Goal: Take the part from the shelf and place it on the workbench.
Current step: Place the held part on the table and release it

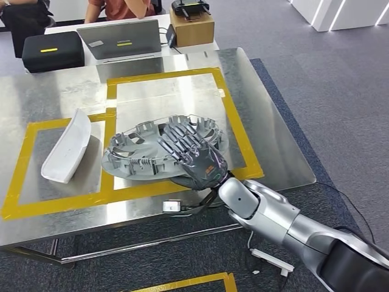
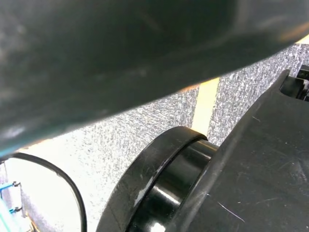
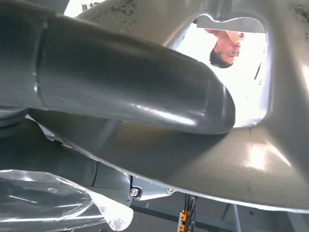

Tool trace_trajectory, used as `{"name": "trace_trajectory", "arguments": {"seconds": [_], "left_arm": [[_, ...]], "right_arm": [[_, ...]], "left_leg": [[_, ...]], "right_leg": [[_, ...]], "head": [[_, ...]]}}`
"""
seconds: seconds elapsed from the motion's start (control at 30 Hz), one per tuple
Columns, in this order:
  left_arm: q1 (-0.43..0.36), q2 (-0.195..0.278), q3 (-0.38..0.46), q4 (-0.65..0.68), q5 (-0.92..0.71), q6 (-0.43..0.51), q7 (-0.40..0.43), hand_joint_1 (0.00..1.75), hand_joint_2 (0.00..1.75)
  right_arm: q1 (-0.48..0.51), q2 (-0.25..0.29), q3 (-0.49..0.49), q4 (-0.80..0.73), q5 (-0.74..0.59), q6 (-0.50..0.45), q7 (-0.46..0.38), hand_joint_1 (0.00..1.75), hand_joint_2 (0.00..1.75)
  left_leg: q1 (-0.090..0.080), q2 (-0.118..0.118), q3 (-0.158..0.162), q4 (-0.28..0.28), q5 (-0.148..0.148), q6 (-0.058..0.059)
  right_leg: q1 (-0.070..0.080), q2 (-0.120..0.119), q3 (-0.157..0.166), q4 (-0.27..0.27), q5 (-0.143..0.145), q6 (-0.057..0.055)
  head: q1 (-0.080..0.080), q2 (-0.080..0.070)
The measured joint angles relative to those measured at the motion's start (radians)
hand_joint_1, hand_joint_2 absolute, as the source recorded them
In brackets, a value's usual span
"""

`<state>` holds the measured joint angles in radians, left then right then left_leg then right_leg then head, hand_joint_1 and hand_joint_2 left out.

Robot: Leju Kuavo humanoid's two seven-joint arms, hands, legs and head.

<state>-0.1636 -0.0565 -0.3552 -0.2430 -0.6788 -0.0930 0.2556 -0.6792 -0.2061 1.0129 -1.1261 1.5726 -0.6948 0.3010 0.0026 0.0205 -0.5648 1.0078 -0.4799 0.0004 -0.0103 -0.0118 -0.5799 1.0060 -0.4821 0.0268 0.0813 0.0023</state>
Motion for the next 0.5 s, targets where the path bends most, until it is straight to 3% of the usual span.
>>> {"name": "trace_trajectory", "arguments": {"seconds": [0.27,0.5], "left_arm": [[0.000,-0.001,0.000,0.000,0.007,0.002,0.002,0.00,0.00],[0.013,-0.003,0.011,0.000,0.023,0.024,0.017,0.00,0.00]], "right_arm": [[0.009,0.014,-0.037,0.017,-0.002,0.000,-0.017,0.00,0.00],[-0.010,0.053,-0.076,0.230,-0.005,0.003,0.127,0.00,0.00]], "left_leg": [[0.000,0.000,0.000,0.000,0.000,0.000],[0.000,0.000,0.000,0.000,0.000,0.000]], "right_leg": [[0.000,0.000,0.000,0.000,0.000,0.000],[0.000,0.000,0.000,0.000,0.000,0.000]], "head": [[0.000,0.000],[0.000,0.000]]}}
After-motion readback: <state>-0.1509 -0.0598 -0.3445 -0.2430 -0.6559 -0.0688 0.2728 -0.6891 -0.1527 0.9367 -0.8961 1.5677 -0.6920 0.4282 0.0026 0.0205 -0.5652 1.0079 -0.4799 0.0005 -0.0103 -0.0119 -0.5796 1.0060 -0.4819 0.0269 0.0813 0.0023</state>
